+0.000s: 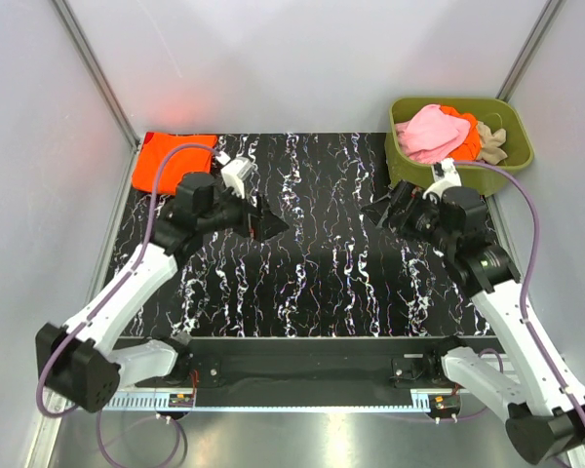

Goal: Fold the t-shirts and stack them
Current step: Reset both grippers

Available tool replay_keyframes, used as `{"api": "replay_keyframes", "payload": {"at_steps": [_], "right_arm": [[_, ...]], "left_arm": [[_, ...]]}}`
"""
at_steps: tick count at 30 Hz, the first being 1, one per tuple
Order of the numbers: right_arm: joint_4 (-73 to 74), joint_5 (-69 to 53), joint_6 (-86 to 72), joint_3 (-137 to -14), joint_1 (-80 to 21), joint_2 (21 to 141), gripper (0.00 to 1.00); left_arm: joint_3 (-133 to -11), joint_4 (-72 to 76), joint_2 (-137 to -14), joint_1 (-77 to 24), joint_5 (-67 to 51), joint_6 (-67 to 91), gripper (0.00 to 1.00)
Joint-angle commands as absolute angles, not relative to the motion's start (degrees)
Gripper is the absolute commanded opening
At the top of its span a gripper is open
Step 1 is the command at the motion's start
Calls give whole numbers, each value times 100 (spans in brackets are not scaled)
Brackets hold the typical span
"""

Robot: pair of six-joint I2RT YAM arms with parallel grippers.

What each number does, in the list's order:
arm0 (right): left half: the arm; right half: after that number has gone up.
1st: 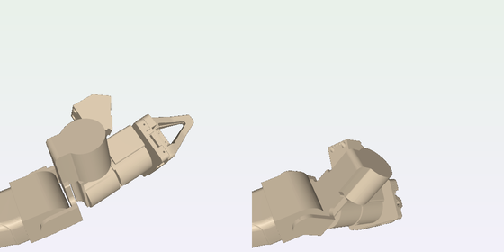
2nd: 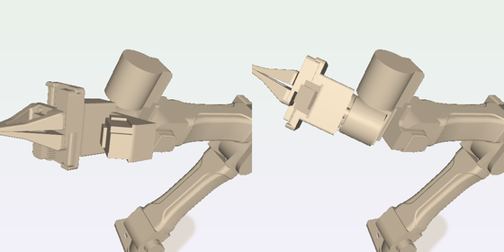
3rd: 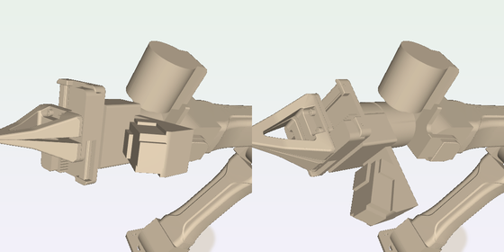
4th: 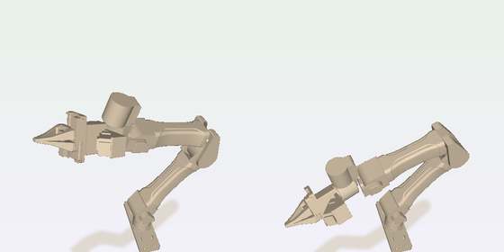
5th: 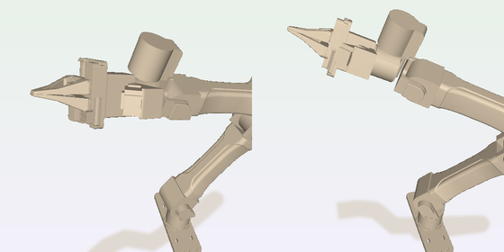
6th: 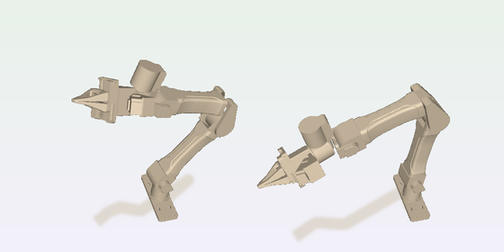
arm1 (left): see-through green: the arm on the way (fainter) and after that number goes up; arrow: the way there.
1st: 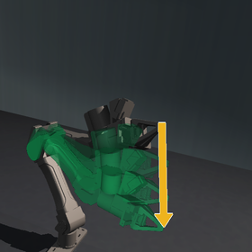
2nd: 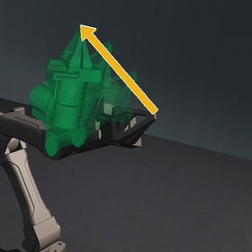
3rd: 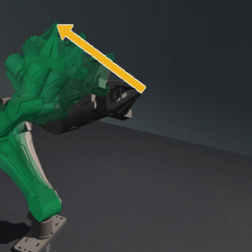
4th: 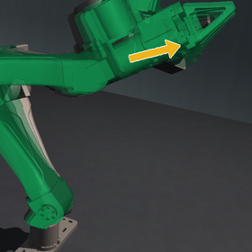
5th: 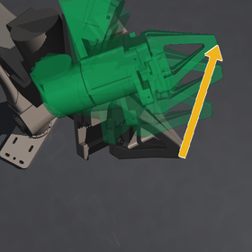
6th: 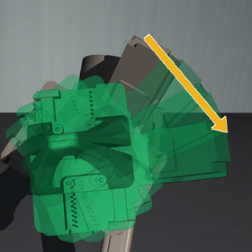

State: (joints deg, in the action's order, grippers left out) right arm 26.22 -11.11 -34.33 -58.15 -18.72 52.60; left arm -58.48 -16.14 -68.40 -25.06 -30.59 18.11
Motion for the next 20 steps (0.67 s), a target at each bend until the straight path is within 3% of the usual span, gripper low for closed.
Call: {"api": "replay_keyframes", "payload": {"at_steps": [1,20], "right_arm": [[2786,-783,-3620,-5669,-1846,4931,100],[2848,-756,-3788,-5897,-1846,5054,100]], "left_arm": [[-5599,-1055,-6399,-2487,-3103,1960,99],[-5757,-1186,-5652,-2479,-2971,1775,99]]}}
